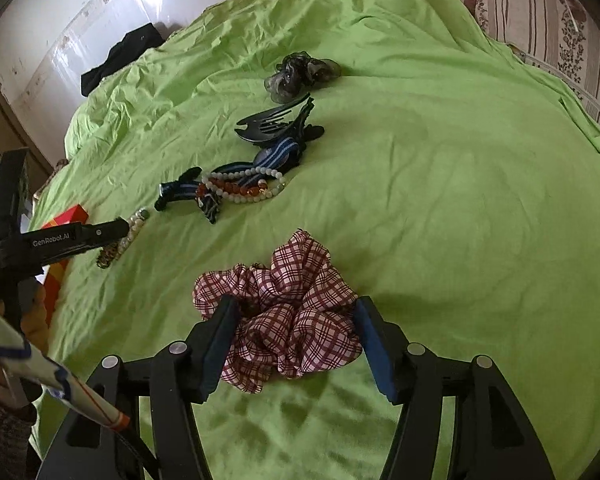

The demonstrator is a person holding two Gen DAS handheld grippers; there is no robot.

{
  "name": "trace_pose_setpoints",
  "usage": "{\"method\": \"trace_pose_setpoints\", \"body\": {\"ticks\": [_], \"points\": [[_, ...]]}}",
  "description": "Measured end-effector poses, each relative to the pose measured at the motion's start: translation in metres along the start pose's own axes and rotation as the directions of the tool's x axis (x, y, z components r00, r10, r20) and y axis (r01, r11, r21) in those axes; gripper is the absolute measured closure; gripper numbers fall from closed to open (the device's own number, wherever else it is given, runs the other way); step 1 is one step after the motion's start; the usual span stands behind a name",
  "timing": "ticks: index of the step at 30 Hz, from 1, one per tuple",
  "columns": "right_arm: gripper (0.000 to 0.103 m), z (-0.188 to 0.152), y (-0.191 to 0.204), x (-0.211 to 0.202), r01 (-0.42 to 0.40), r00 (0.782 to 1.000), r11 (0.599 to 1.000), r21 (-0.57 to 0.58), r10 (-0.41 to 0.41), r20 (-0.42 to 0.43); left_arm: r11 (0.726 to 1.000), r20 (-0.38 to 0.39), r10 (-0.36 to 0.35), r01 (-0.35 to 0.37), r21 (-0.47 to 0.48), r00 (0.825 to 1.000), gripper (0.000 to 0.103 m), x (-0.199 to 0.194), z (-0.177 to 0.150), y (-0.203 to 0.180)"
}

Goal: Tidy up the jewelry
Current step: 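Grasp the leopard-print bracelet with the left tool while the right tool grasps the pink plaid scrunchie, then carry the bracelet and plaid scrunchie into the tray and open both tools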

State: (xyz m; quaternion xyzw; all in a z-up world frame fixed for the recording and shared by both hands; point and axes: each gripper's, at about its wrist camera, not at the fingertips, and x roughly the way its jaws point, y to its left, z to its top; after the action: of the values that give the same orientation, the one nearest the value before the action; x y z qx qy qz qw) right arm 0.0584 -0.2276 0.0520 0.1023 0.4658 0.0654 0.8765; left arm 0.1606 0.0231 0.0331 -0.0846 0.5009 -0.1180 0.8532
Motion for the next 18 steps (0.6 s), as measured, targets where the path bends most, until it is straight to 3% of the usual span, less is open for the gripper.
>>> {"method": "trace_pose_setpoints", "body": {"ticks": [1,4,10,18], "points": [[0.068,0.000,0.001,0.001,0.005,1.000,1.000,-0.007,-0.005,0.000,1.000,-0.003,-0.005,0.005,-0.009,1.000,0.095,0.000,-0.001,0.001],[0.087,-0.002,0.006,0.000,0.019,1.000,0.999,-0.034,-0.018,0.006,1.000,0.027,-0.008,0.008,-0.022,1.000,0.096,-0.008,-0.004,0.001],[0.091,-0.004,0.017,-0.019,0.013,0.997,0.996,-0.083,-0.007,0.073,0.999,0.115,-0.028,0.032,-0.028,0.993,0.096,-0.062,-0.020,-0.002],[0.093,-0.010,0.032,-0.046,-0.050,0.988,0.993,-0.104,0.064,0.143,1.000,0.285,-0.023,0.027,-0.010,0.958,0.096,-0.162,-0.056,0.002]]}}
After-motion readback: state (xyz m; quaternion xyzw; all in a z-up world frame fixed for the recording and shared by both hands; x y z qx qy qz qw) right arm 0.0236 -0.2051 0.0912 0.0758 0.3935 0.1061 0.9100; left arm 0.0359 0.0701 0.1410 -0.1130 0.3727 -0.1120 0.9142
